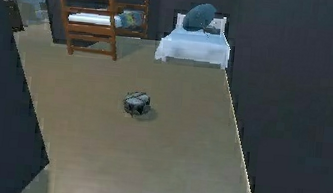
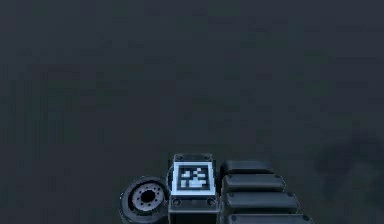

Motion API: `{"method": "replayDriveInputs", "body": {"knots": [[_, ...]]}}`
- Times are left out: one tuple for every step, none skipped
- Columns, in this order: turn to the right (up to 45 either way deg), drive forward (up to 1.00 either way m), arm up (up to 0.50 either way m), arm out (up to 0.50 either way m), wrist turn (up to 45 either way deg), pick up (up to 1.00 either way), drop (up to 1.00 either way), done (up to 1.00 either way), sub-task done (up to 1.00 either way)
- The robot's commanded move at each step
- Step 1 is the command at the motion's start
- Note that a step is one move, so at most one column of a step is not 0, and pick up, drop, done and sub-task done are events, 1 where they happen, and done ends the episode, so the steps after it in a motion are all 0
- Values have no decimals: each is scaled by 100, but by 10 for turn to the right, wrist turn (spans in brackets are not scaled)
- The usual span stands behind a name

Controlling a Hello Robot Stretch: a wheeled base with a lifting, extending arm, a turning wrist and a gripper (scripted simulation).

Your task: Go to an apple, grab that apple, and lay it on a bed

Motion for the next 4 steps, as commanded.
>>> {"method": "replayDriveInputs", "body": {"knots": [[0,100,0,0,0,0,0,0,0],[0,100,0,0,0,0,0,0,0],[30,0,0,0,0,0,0,0,0],[450,0,0,0,0,0,0,0,0]]}}
